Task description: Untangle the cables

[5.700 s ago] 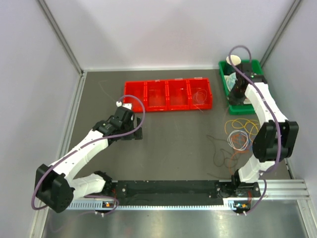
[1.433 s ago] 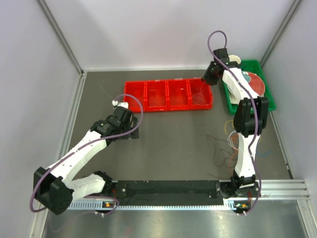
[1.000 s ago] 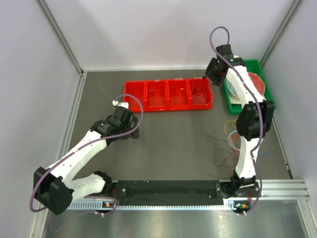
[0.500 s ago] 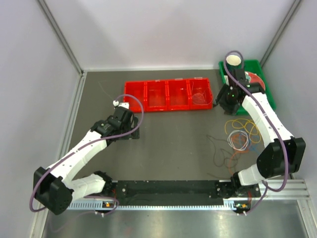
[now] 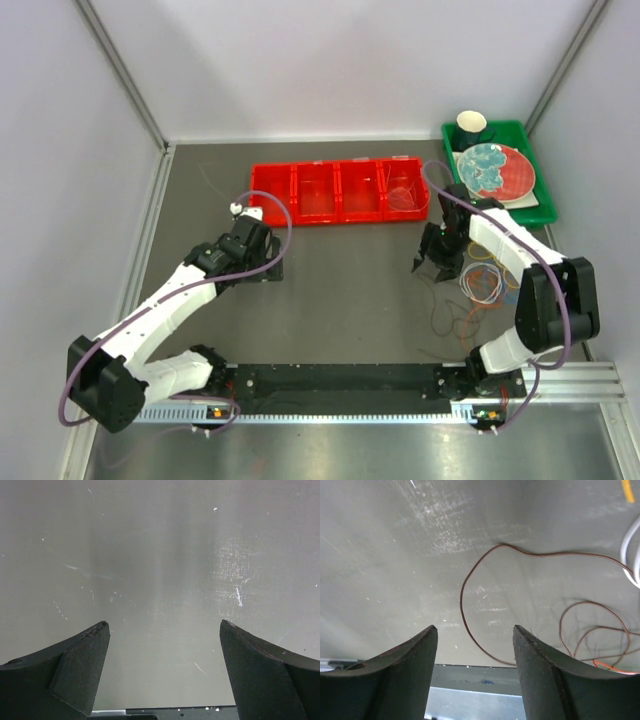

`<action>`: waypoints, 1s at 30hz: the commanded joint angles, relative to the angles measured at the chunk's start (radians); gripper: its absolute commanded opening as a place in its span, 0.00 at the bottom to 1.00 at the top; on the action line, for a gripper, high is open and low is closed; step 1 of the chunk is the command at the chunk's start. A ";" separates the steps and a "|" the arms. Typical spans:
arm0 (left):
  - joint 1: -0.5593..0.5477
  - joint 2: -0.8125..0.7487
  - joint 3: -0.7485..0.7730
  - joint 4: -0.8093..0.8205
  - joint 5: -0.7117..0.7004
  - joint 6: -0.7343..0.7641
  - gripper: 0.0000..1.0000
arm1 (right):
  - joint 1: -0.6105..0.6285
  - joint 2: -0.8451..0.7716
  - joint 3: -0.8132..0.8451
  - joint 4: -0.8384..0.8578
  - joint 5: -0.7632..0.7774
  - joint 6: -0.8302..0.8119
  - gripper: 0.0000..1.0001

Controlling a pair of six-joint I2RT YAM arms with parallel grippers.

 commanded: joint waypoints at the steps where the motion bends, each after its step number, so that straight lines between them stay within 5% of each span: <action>1: -0.018 -0.015 0.002 0.014 -0.023 -0.012 0.95 | 0.025 0.041 -0.024 0.071 -0.042 -0.039 0.61; 9: -0.041 -0.009 0.005 0.003 -0.043 -0.017 0.95 | 0.034 0.122 -0.002 0.103 -0.054 -0.048 0.44; 11: -0.041 -0.007 0.005 0.005 -0.045 -0.019 0.95 | 0.037 0.142 0.028 0.079 -0.056 -0.056 0.05; 12: -0.041 -0.007 0.006 0.003 -0.045 -0.017 0.95 | 0.039 0.153 0.072 0.065 -0.053 -0.057 0.00; 17: -0.041 -0.009 0.006 0.002 -0.048 -0.020 0.95 | 0.051 0.141 0.335 -0.076 -0.028 -0.064 0.00; 22: -0.045 -0.001 0.006 0.005 -0.045 -0.019 0.95 | 0.054 0.151 0.764 -0.182 -0.060 -0.047 0.00; 30: -0.045 0.006 0.005 0.005 -0.042 -0.019 0.95 | 0.054 0.211 1.180 -0.046 -0.238 0.044 0.00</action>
